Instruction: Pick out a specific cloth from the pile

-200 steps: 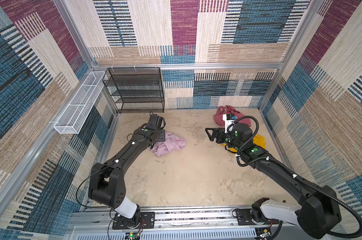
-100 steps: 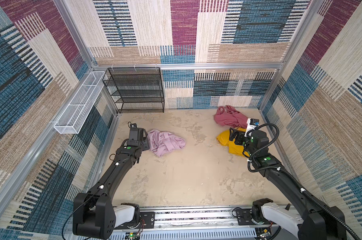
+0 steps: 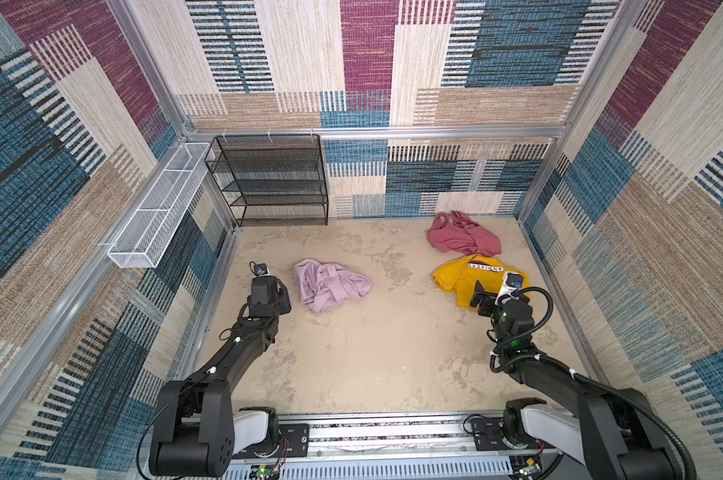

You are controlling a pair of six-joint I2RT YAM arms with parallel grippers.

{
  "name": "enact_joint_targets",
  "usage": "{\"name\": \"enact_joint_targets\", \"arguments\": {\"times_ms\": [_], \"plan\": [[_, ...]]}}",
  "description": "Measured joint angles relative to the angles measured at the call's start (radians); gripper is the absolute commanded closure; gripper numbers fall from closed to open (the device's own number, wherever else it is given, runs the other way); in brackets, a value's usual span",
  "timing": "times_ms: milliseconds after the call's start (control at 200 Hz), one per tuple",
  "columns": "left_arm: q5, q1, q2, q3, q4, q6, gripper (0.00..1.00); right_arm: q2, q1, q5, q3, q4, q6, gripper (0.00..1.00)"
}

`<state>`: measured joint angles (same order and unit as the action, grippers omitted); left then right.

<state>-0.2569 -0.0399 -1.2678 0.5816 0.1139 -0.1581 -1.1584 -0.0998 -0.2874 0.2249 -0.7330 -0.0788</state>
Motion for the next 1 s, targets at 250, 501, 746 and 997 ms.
{"name": "enact_joint_targets", "arguments": {"times_ms": [250,501,746,997], "plan": [[0.054,0.018,-0.058,-0.109,0.261,0.073,0.35,-0.18,0.003,-0.016,-0.018,-0.251,0.063,0.0],[0.084,0.065,-0.145,-0.195,0.545,0.09,0.35,-0.325,0.031,0.031,0.005,-0.398,0.095,0.0],[0.16,0.087,-0.254,-0.219,0.711,0.09,0.35,-0.374,0.071,0.15,-0.026,-0.492,0.095,0.0],[0.236,0.09,-0.269,-0.155,0.711,0.118,0.33,-0.378,0.082,0.208,-0.025,-0.524,0.098,0.0]]}}
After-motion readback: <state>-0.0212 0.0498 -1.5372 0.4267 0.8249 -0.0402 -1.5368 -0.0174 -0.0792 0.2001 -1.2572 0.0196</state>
